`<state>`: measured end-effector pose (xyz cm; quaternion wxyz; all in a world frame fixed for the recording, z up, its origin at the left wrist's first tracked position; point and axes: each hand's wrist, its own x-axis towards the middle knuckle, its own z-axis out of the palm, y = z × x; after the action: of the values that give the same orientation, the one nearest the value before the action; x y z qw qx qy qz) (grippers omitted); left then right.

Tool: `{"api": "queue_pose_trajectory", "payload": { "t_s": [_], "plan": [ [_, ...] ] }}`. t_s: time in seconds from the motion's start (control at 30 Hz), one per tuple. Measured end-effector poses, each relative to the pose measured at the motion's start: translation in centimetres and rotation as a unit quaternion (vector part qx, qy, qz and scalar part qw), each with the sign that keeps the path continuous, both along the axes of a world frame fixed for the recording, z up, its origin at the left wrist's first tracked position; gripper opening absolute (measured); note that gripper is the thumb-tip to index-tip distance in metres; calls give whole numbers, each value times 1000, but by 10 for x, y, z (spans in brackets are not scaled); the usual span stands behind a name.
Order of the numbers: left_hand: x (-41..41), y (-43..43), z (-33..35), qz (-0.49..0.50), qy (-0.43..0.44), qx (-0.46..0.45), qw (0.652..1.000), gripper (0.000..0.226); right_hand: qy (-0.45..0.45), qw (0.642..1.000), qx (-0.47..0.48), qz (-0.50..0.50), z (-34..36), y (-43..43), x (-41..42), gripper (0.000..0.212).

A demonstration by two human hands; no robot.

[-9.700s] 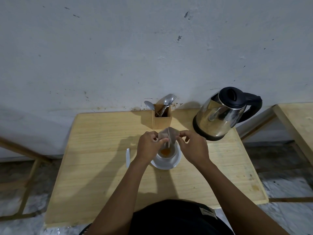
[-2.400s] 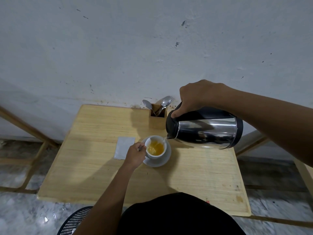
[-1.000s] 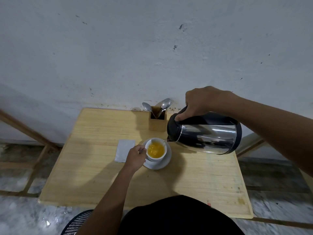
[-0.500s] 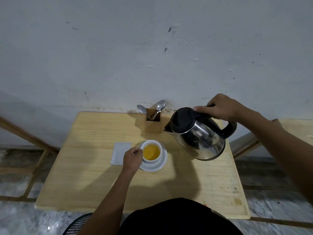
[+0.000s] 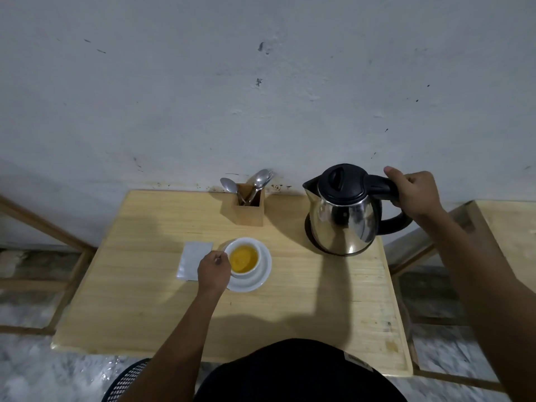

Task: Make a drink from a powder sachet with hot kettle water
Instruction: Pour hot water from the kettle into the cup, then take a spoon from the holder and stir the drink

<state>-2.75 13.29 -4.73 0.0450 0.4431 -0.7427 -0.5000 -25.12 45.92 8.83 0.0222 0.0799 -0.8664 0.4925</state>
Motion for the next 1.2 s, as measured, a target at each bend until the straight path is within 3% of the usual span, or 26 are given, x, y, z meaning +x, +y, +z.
{"api": "queue_pose_trajectory", "payload": {
  "t_s": [0.33,0.43,0.77,1.03,1.2],
  "plan": [
    [2,-7,2,26,-1,-43,999,25,18,998,-66,-6,-29,1,-2,67],
    [-3,13,-4,34,-17,-57,998,25,-17,995,-100,3,-40,14,-20,67],
    [-6,19,-1,45,-17,-72,996,25,-48,994,-94,36,-47,23,-38,63],
    [-7,20,1,42,-14,-75,996,24,4,992,-70,-101,-50,7,-8,53],
    [-5,19,4,34,-11,-72,997,23,58,986,-15,-155,-44,-15,18,31]
  ]
}}
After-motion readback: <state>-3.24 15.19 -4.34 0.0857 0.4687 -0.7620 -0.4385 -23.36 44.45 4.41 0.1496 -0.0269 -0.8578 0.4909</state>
